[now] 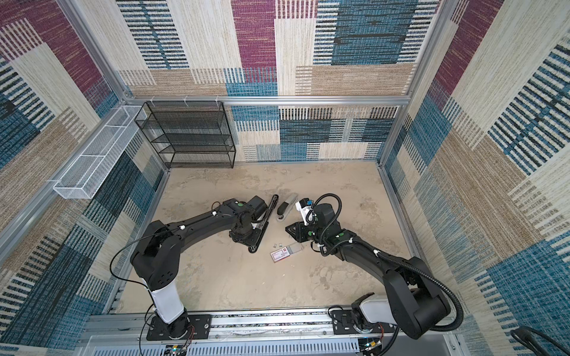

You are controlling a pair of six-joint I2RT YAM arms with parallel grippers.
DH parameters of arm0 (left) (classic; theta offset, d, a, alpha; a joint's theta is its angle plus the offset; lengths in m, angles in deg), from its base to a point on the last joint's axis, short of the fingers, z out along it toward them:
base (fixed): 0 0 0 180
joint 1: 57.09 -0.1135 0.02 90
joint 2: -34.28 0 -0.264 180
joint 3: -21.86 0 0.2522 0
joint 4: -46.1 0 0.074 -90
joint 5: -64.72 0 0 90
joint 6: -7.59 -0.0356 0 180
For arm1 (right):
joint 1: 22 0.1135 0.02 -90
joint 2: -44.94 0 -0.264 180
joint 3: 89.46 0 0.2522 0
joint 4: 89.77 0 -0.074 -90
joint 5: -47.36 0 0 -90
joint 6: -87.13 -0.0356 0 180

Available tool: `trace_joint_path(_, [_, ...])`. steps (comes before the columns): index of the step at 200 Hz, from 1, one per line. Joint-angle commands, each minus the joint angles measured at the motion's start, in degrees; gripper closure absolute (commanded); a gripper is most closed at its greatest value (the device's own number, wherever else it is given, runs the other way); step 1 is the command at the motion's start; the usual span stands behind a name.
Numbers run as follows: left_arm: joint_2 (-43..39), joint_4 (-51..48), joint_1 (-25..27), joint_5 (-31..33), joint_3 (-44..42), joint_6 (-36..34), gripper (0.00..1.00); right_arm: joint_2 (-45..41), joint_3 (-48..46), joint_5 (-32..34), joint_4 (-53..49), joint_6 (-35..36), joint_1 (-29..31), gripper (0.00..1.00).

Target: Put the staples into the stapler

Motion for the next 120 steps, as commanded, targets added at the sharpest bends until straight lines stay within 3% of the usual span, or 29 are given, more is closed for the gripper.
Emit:
trace_joint_path(1, [-1.68, 0.19, -0.02, 0.26, 1.1, 2.68, 0.65, 0.25, 0.44, -0.39, 1.93, -1.1, -0.07, 0.72])
trace_joint_path(47, [2.83, 4.41, -0.02, -4.09, 6.33, 1.51, 0.62, -0.57, 0.95, 0.76, 0.94, -1.47, -0.05, 0.68])
trace_joint_path(120, [14.7, 3.93, 0.33, 3.52, 13.95, -0.04, 0.63, -0.61, 0.51, 0.86, 1.5, -1.9, 0.0, 0.68])
